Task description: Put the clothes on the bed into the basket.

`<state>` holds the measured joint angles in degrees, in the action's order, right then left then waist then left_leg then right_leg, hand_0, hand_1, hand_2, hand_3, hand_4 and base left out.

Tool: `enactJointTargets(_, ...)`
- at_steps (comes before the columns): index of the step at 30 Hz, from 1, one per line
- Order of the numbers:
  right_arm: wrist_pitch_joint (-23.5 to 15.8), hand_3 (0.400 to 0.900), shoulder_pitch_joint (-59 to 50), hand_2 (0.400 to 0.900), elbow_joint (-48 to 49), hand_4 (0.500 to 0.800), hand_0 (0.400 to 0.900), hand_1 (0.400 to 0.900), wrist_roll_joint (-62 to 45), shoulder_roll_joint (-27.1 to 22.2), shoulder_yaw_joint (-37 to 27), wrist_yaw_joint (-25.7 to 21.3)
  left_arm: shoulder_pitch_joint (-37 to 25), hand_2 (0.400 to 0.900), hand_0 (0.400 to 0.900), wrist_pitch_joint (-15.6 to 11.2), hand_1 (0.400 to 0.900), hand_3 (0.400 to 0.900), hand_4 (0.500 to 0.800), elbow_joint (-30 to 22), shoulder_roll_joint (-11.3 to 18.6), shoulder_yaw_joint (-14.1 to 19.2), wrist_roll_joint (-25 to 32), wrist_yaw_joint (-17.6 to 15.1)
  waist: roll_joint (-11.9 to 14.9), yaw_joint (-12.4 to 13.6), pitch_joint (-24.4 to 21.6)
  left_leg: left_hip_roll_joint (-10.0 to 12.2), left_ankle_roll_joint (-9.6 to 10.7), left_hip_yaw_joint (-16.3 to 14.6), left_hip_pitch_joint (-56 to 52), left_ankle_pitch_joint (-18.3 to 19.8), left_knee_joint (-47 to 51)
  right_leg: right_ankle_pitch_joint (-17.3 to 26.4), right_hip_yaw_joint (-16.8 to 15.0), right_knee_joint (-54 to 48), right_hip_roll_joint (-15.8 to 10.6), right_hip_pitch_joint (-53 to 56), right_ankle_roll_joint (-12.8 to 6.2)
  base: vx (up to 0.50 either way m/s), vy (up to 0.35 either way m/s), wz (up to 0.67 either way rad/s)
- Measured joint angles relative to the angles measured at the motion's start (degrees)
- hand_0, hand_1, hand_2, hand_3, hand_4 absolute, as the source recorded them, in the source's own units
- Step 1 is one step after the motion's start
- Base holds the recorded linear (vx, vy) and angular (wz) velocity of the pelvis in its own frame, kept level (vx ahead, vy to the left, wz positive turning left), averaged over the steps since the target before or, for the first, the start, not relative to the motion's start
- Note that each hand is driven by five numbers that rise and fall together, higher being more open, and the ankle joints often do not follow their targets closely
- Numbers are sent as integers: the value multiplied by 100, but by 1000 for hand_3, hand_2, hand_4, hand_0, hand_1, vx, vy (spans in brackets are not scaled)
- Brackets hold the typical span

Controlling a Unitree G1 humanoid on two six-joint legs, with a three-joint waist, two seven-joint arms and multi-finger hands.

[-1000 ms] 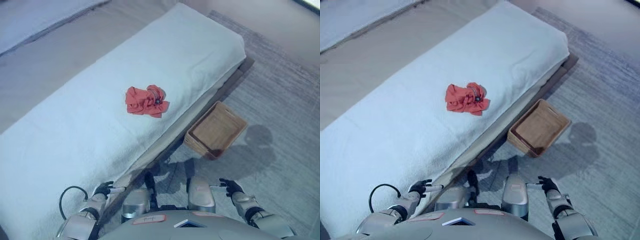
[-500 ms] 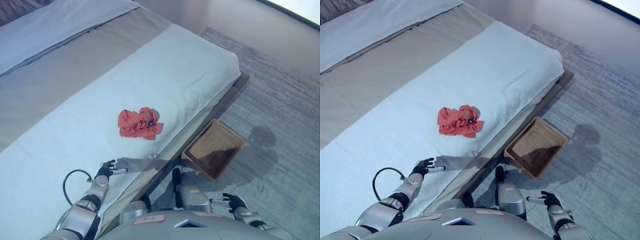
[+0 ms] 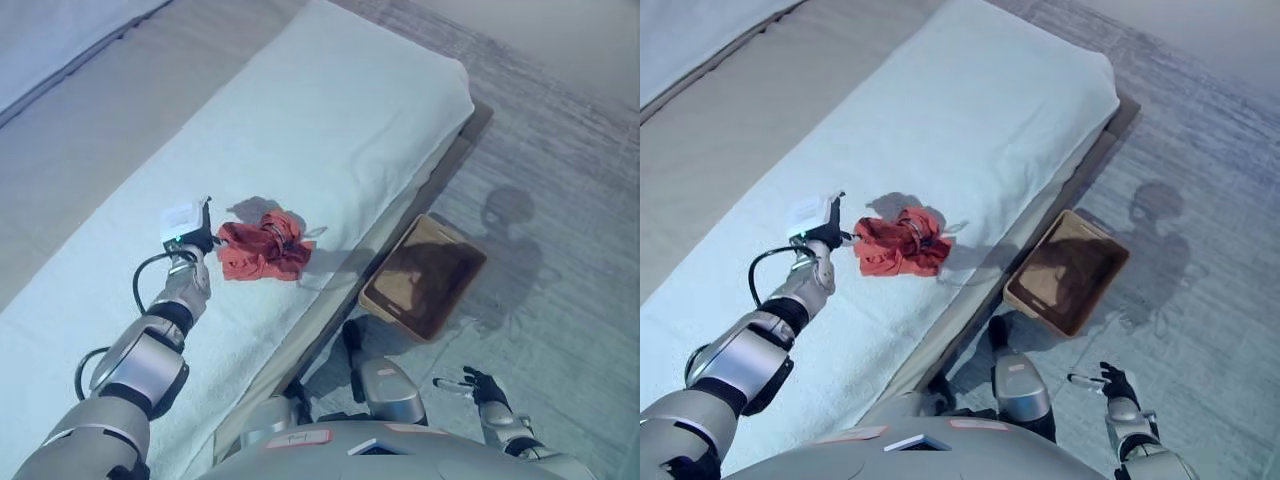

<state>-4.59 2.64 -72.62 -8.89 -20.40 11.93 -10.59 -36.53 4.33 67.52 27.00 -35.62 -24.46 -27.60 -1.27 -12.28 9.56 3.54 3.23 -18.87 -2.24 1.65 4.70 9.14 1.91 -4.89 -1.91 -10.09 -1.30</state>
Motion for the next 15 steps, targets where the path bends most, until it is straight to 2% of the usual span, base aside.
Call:
enactJointTargets(4,23,900,-129,900,72,800,900,900,-159,-75,-20,30,-483,900,900,-140,900,900,800,347,77,-167,17,352,-3,-169,-5,-28,1,-211,378,0,4,111,-204,1,20,-484,-14,16,18,-17)
enactJointTargets(7,12,900,-183,900,170,800,900,900,-258,-149,-59,112,-737,900,900,-253,900,900,800,524,96,-219,90,641,-11,-341,-16,-31,24,-243,616,18,60,137,-276,3,40,-749,-25,19,0,-12)
enactJointTargets(9,11,900,-240,900,202,800,900,900,-342,-174,-99,112,-995,900,900,-338,900,900,800,712,100,-247,309,833,-8,-360,-22,-29,26,-293,822,17,60,191,-296,2,45,-979,-31,36,-13,-9)
enactJointTargets(15,31,900,-296,900,280,800,900,900,-489,-208,-101,144,-1071,900,900,-441,900,900,800,1096,135,-249,827,1406,4,-475,-19,-3,40,-408,1039,8,62,240,-395,2,105,-1246,-8,62,11,-16)
